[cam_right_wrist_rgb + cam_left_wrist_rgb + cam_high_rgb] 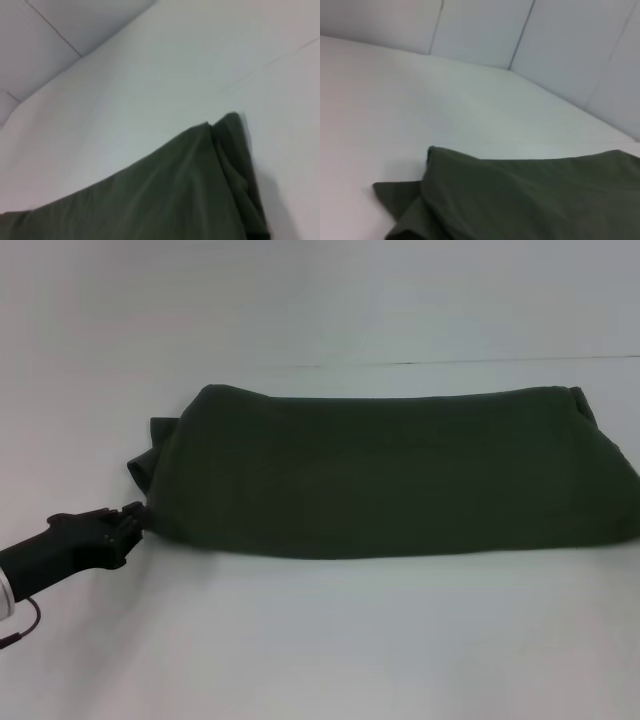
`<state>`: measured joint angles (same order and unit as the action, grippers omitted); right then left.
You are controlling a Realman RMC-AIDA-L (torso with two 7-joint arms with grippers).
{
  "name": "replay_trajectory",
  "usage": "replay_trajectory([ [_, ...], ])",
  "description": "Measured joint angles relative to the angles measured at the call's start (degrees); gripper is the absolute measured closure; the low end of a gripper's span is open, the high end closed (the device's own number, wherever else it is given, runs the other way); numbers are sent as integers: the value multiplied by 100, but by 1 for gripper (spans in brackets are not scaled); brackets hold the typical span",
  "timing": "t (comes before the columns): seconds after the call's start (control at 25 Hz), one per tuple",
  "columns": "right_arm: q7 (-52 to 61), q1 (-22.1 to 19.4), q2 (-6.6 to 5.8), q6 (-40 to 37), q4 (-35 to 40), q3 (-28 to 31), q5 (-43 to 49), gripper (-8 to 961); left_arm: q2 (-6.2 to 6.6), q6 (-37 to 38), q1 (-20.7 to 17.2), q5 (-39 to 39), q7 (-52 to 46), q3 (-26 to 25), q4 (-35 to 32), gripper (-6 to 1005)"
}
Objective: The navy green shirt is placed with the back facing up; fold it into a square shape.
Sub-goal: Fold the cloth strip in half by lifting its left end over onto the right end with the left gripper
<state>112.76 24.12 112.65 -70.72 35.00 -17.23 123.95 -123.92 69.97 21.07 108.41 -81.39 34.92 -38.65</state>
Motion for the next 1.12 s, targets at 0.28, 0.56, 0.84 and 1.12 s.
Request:
replay_trajectory([
  [0.28, -300, -117, 43, -171, 170, 159, -412, 601, -9, 104, -5, -48, -144, -39, -20, 805],
  [0.56, -362, -116, 27, -399, 229, 157, -609, 376, 10, 125, -9, -186, -600, -236, -18, 569],
  [0.84, -365, -8, 10, -510, 229, 117, -620, 232, 185, 768, 61, 120, -1422, -94, -37, 481],
  [1.12, -612, 136, 22, -689, 222, 92, -620, 233, 306, 1356, 74, 147, -1949, -102, -26, 465],
])
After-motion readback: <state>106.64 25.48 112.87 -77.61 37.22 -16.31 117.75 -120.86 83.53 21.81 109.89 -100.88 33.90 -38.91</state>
